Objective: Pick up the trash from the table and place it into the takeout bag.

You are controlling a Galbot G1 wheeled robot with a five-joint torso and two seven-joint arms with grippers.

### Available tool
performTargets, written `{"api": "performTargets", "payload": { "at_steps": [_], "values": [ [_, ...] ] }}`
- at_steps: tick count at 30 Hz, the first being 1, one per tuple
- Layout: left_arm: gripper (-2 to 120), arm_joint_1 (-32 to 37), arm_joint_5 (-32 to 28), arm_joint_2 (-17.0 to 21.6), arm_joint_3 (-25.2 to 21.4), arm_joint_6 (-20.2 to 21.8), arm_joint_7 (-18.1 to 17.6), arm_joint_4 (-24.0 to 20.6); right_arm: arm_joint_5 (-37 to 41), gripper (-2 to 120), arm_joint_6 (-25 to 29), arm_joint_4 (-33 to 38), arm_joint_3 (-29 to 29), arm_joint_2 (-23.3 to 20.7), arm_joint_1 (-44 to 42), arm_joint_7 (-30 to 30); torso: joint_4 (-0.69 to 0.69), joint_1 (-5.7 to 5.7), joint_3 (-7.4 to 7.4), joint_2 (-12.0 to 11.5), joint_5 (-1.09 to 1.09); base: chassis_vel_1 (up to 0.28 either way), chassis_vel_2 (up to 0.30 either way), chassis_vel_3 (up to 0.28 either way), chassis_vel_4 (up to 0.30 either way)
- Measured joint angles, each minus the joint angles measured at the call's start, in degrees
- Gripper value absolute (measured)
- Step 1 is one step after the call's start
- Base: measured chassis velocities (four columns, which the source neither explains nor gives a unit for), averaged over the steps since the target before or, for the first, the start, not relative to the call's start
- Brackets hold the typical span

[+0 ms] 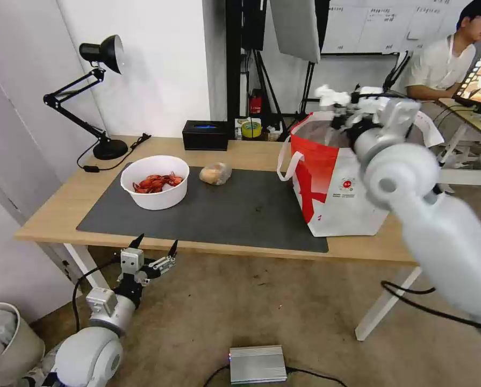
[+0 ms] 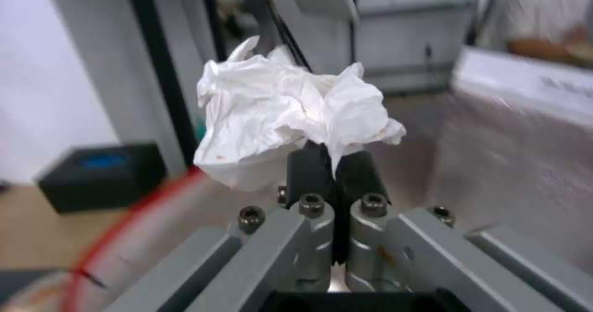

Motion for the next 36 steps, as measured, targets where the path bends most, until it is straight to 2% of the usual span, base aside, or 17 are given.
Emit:
{"api": "performTargets", "payload": {
  "at_steps": [1, 4, 8, 17, 24, 26, 28, 29, 32, 33, 35, 36],
  "values": [
    [100, 0.0, 0.0, 0.0, 0.0, 0.0, 0.0, 0.0, 0.0, 0, 0.0, 0.0, 0.0, 0.0, 0.0, 0.0, 0.0, 0.0, 0.0, 0.0, 0.0, 0.0, 0.0, 0.0, 0.0],
    [100, 0.1, 0.0, 0.0, 0.0, 0.0, 0.0, 0.0, 7.0, 0, -2.7, -1.3, -0.4, -1.1, 1.8, 5.4, 0.01, 0.0, 0.0, 0.0, -0.01, 0.0, 0.0, 0.0, 0.0],
    [100, 0.1, -0.1, 0.0, 0.0, -0.1, 0.0, -0.3, 11.3, 0, -3.7, -1.7, -0.5, -1.7, 2.3, 8.3, 0.01, 0.0, 0.0, 0.0, -0.01, 0.0, 0.0, 0.0, 0.0],
    [100, 0.3, -0.9, 0.4, -0.1, -0.2, 0.0, -0.5, 13.3, 0, -3.8, -0.7, -0.1, -3.4, 0.8, 8.6, 0.0, 0.0, 0.0, 0.0, -0.01, 0.0, 0.0, 0.0, 0.0],
    [100, 0.2, -1.8, 1.1, -0.1, -0.3, 0.0, -1.0, 14.4, 28, -4.1, 1.2, 1.2, -4.9, -1.2, 8.1, 0.01, 0.0, 0.0, 0.0, -0.01, 0.0, 0.0, 0.0, 0.0],
    [100, 0.2, -1.8, 1.1, -0.1, -0.3, -0.1, -1.0, 14.5, 32, -4.1, 1.3, 1.4, -5.1, -1.3, 8.1, 0.0, 0.0, -0.01, 0.0, -0.01, 0.0, 0.0, 0.0, 0.0],
    [100, 0.2, -1.7, 1.1, 0.1, -0.2, -0.1, -1.0, 14.6, 43, -4.1, 1.4, 1.8, -5.5, -1.6, 7.9, 0.01, 0.0, -0.01, 0.0, -0.01, 0.0, 0.0, 0.0, 0.0],
    [100, 0.2, -1.7, 1.1, 0.1, -0.2, -0.1, -1.0, 14.6, 43, -4.1, 1.4, 1.8, -5.5, -1.6, 7.9, 0.01, 0.0, -0.01, 0.0, -0.01, 0.0, 0.0, 0.0, 0.0],
    [100, -0.2, -1.6, 1.1, 0.6, -0.1, -0.2, -1.0, 14.5, 57, -4.1, 1.6, 2.1, -6.0, -1.9, 7.3, 0.0, 0.0, -0.01, 0.0, -0.01, 0.0, 0.0, 0.0, 0.0],
    [100, -0.2, -1.6, 1.1, 0.6, -0.1, -0.2, -1.0, 14.5, 57, -4.1, 1.6, 2.1, -6.0, -1.9, 7.3, 0.0, 0.0, -0.01, 0.0, -0.01, 0.0, 0.0, 0.0, 0.0],
    [100, -0.6, -1.6, 0.8, 1.0, -0.1, -0.2, -1.0, 14.1, 68, -3.4, 2.1, 2.2, -6.4, -2.1, 5.2, 0.0, 0.0, -0.01, 0.0, -0.01, 0.0, 0.0, 0.0, 0.0],
    [100, -0.6, -1.6, 0.8, 1.0, -0.1, -0.2, -1.0, 14.1, 68, -3.4, 2.1, 2.2, -6.4, -2.1, 5.2, 0.0, 0.0, -0.01, 0.0, -0.01, 0.0, 0.0, 0.0, 0.0]
  ]
}}
